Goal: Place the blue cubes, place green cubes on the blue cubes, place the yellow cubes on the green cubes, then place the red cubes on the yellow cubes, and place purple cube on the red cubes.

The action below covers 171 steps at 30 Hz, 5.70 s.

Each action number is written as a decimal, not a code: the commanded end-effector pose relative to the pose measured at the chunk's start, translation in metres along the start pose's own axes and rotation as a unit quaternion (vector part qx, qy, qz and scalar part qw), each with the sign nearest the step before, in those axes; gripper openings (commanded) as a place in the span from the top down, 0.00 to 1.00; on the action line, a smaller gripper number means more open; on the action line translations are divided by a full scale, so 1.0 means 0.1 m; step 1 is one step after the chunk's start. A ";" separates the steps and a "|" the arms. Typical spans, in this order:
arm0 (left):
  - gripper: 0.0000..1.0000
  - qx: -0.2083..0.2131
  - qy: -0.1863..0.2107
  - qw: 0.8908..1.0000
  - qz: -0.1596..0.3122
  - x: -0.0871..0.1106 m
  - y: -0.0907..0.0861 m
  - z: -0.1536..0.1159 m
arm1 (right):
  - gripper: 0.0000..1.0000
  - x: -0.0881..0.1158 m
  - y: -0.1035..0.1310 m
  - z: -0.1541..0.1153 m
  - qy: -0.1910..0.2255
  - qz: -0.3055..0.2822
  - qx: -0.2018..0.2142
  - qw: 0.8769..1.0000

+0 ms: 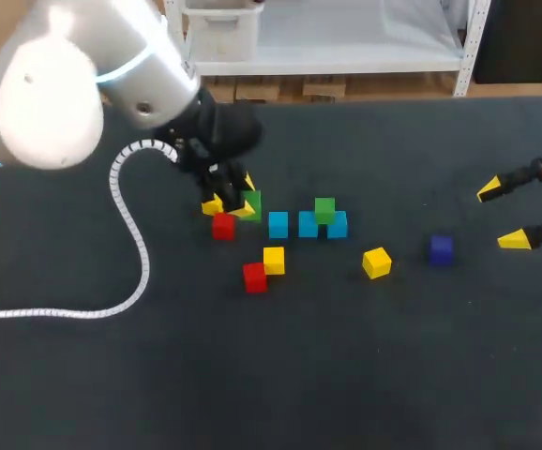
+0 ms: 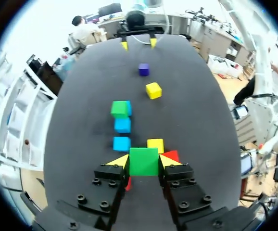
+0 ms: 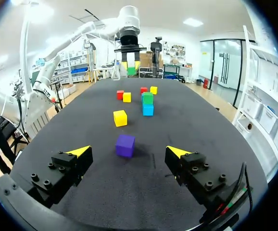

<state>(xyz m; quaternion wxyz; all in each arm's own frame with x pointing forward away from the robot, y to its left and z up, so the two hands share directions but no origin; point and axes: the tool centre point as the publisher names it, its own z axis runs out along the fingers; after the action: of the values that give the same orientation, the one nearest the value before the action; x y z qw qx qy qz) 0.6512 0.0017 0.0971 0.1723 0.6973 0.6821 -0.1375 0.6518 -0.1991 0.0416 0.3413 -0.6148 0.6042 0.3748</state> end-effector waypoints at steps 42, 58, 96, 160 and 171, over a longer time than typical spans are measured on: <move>1.00 0.030 -0.024 0.999 -0.032 -0.33 0.44 0.78 | 0.00 0.00 0.00 0.00 0.000 0.000 0.000 1.000; 1.00 0.038 -0.020 0.998 -0.035 -0.33 0.43 0.86 | 0.00 0.00 0.00 0.00 0.000 0.000 0.000 1.000; 1.00 0.041 -0.010 0.999 -0.034 -0.27 0.46 0.92 | 0.00 0.00 0.00 0.00 0.000 0.000 0.000 1.000; 0.00 0.043 -0.017 0.998 -0.037 -0.16 0.49 0.69 | 0.00 0.00 0.00 0.00 0.000 0.000 0.000 1.000; 0.00 0.030 -0.005 0.999 -0.031 0.10 0.50 0.33 | 0.00 0.00 0.00 0.00 0.000 0.000 0.000 1.000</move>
<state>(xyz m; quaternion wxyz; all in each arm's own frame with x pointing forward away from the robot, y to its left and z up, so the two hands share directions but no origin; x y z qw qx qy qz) 0.7093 -0.0146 0.0589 0.1451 0.6800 0.6988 -0.1680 0.6518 -0.1991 0.0416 0.3413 -0.6148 0.6042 0.3748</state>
